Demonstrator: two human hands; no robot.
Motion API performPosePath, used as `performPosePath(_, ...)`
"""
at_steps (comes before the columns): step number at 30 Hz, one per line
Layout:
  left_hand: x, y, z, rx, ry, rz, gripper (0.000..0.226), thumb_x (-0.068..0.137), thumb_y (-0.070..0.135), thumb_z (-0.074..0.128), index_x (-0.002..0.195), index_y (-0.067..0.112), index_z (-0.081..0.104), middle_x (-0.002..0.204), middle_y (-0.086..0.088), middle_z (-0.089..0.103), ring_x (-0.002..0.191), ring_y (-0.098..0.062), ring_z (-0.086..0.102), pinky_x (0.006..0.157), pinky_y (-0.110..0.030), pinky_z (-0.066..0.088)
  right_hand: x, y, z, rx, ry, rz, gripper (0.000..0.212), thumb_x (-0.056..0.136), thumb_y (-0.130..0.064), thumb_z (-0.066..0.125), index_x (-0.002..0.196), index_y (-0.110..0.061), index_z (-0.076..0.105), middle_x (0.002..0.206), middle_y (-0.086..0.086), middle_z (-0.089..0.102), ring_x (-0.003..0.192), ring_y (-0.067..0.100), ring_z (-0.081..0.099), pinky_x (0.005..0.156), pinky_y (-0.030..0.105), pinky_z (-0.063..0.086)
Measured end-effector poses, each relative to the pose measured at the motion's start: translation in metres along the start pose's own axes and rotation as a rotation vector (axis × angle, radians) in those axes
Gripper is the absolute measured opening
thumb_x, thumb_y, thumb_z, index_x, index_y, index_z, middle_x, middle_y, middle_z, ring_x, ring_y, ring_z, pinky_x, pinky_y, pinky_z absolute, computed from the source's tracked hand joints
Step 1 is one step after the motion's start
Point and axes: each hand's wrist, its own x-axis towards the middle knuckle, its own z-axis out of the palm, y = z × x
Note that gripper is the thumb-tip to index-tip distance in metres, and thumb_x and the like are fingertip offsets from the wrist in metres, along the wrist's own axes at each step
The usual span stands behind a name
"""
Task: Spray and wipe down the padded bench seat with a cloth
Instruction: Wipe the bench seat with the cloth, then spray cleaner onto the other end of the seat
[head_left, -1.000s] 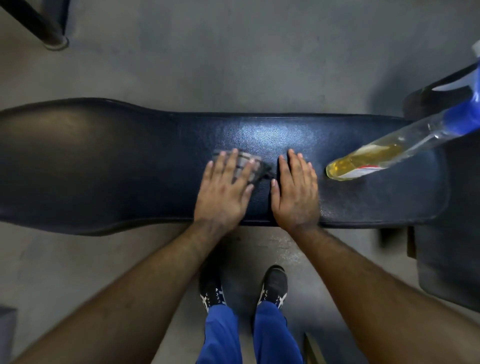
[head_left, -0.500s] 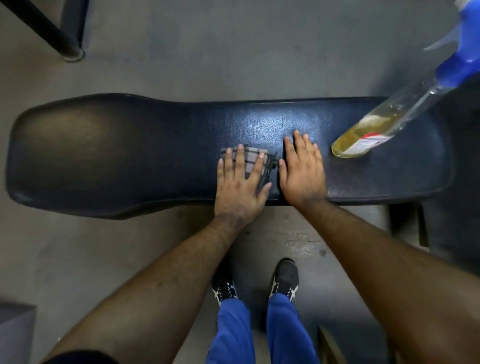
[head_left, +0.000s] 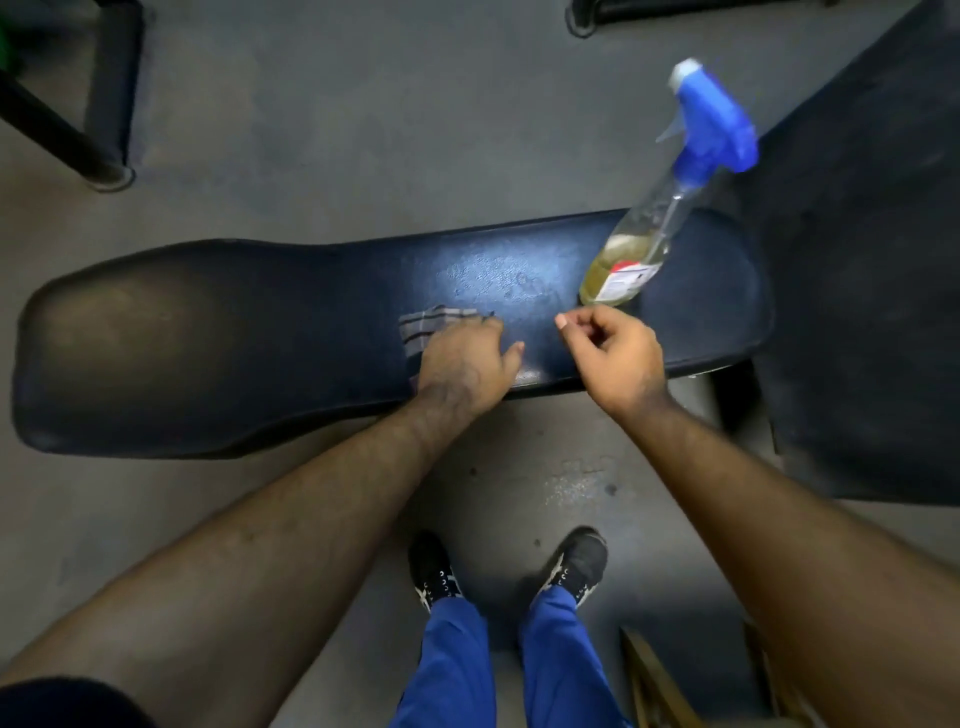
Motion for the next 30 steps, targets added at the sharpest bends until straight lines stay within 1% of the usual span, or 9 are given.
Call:
performPosePath(4,0.012,0.024,-0.035,-0.071,-0.092,0.000,0.039,0.096,0.045,0.049,0.120,0.017,0.062,0.116,-0.007,0.066,0.110,-0.027,0.060,0.090,-0.036,0.048,0.007,-0.015,-0.044,0.099,0.234,0.140,0.038,0.080,-0.055,0.072,0.070,-0.020,0.060,0.061,-0.011,0.060,0.058,0.004,0.054,0.065,0.029,0.047)
performPosePath(7,0.028,0.040,-0.055,-0.073,-0.133,-0.023,0.044,0.097,0.045,0.049,0.130,0.018,0.056,0.130,-0.006,0.060,0.121,-0.026,0.054,0.098,-0.037,0.046,0.024,-0.022,-0.067,-0.003,0.320,0.099,0.048,0.072,-0.056,0.078,0.103,-0.023,0.062,0.095,-0.009,0.064,0.091,0.014,0.063,0.084,0.033,0.049)
performPosePath(10,0.047,0.053,-0.065,-0.073,-0.148,-0.046,0.048,0.096,0.046,0.050,0.133,0.017,0.053,0.137,-0.007,0.056,0.127,-0.027,0.050,0.104,-0.040,0.043,0.049,-0.024,-0.080,-0.013,0.225,0.034,0.087,0.065,-0.061,0.079,0.138,-0.023,0.049,0.130,-0.002,0.058,0.122,0.017,0.055,0.101,0.031,0.044)
performPosePath(14,0.072,0.061,-0.071,-0.100,-0.134,-0.079,0.053,0.094,0.047,0.052,0.138,0.018,0.047,0.141,-0.008,0.053,0.130,-0.029,0.049,0.105,-0.040,0.042,0.085,-0.038,-0.087,0.203,0.097,-0.006,0.101,0.061,-0.066,0.078,0.147,-0.025,0.042,0.142,-0.012,0.054,0.129,0.005,0.051,0.111,0.028,0.041)
performPosePath(17,0.089,0.053,-0.068,-0.163,-0.113,-0.102,0.055,0.093,0.046,0.053,0.140,0.018,0.046,0.142,-0.006,0.053,0.131,-0.028,0.048,0.106,-0.040,0.041,0.112,-0.050,-0.085,0.348,0.073,-0.055,0.087,0.065,-0.056,0.083,0.140,-0.027,0.051,0.135,-0.008,0.061,0.121,0.009,0.060,0.108,0.035,0.046)
performPosePath(21,0.105,0.027,-0.055,-0.222,-0.085,-0.147,0.055,0.093,0.044,0.056,0.140,0.017,0.047,0.142,-0.005,0.052,0.132,-0.026,0.046,0.108,-0.038,0.039,0.135,-0.068,-0.069,0.364,0.001,-0.215,0.029,0.080,-0.031,0.077,0.106,-0.040,0.066,0.105,-0.009,0.073,0.094,0.014,0.071,0.094,0.050,0.054)
performPosePath(23,0.111,0.009,-0.049,-0.236,-0.064,-0.173,0.054,0.092,0.043,0.057,0.137,0.014,0.050,0.139,-0.007,0.053,0.131,-0.026,0.046,0.107,-0.039,0.039,0.140,-0.080,-0.057,0.370,-0.033,-0.209,0.016,0.081,-0.028,0.075,0.091,-0.039,0.067,0.096,-0.008,0.074,0.088,0.015,0.070,0.088,0.052,0.054)
performPosePath(27,0.108,-0.030,-0.035,-0.224,-0.011,-0.238,0.053,0.090,0.040,0.060,0.133,0.008,0.053,0.132,-0.012,0.055,0.128,-0.030,0.047,0.105,-0.040,0.040,0.138,-0.103,-0.031,0.170,-0.110,-0.211,0.015,0.083,-0.040,0.072,0.084,-0.028,0.062,0.075,-0.011,0.066,0.070,0.016,0.063,0.074,0.044,0.054)
performPosePath(30,0.094,-0.049,-0.013,-0.152,-0.025,-0.260,0.061,0.091,0.041,0.058,0.139,0.006,0.047,0.146,-0.018,0.045,0.138,-0.032,0.037,0.112,-0.042,0.034,0.128,-0.116,-0.011,-0.145,-0.186,-0.182,0.027,0.086,-0.048,0.069,0.088,-0.023,0.061,0.077,-0.006,0.066,0.077,0.021,0.063,0.071,0.036,0.050)
